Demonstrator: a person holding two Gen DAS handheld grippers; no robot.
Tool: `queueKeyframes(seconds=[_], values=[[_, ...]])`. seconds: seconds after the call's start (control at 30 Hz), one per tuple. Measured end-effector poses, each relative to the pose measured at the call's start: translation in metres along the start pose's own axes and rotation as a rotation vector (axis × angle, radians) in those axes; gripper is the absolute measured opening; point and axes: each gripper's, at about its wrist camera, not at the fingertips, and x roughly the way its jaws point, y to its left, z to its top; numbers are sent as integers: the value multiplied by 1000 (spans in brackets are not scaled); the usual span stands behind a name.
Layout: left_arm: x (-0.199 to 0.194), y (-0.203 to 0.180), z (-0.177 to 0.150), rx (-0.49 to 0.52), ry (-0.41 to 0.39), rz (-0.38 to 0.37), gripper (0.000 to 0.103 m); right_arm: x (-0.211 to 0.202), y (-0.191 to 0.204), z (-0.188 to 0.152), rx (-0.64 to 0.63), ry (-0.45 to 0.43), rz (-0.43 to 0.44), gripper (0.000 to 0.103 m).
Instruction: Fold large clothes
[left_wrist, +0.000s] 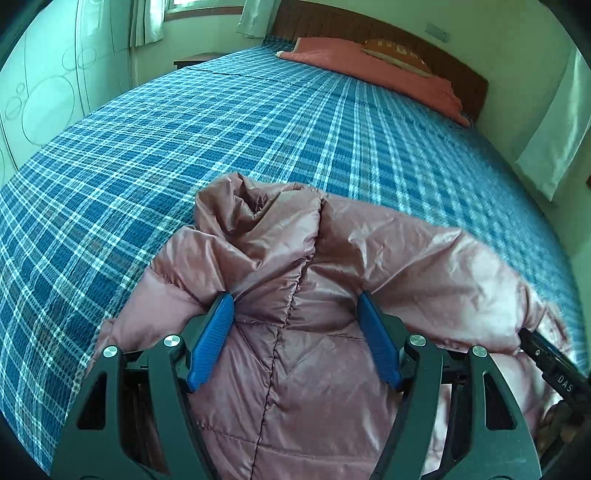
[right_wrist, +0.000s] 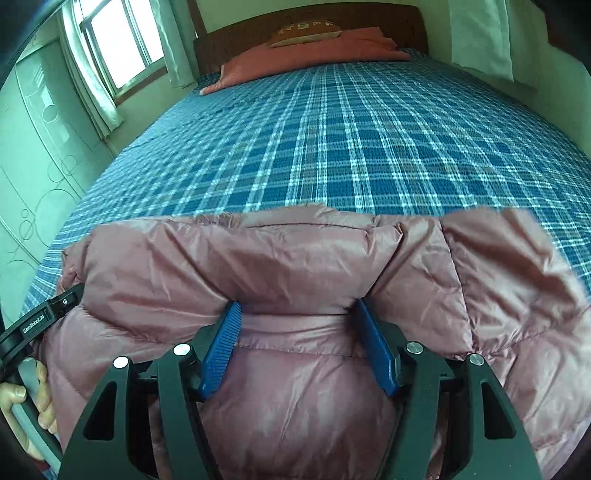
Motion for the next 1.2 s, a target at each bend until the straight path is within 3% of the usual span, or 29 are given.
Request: queueKeyframes(seconds=[0.1, 0.2, 0.27, 0.3, 0.4, 0.5, 0.6, 0.67, 0.73, 0.87, 0.97, 1.2], values=[[-9, 11, 10, -30, -44, -6, 69, -14, -24, 11, 45, -40, -37, 64], [6, 23, 16, -59, -13, 18, 69, -9, -50, 12, 87, -17, -122, 64], [23, 29, 16, -87, 37, -2, 71, 10, -70, 3, 146, 34, -90, 64], [27, 28, 16, -77, 35, 2, 74, 11, -75, 1, 163, 19, -73, 65], [27, 18, 17, -20, 28, 60, 76, 4, -72, 3, 153, 11, -87, 64], [9, 21, 17, -39, 13, 40, 76, -16, -73, 4, 151, -8, -102, 64], [0, 33, 13, -88, -2, 48, 76, -27, -81, -4, 133, -23, -204, 64], [13, 37, 10, -94, 36, 70, 76, -10, -96, -9, 160, 36, -169, 65], [17, 41, 11, -118, 36, 66, 77, -14, -99, -7, 178, 17, -148, 66], [-4, 47, 14, -141, 56, 41, 76, -46, -103, -11, 202, 0, -141, 66], [-38, 64, 5, -174, 24, 1, 76, -81, -110, -27, 219, -28, -134, 66], [-110, 118, -65, -316, 14, -63, 77, -156, -145, -103, 341, -55, -121, 66]])
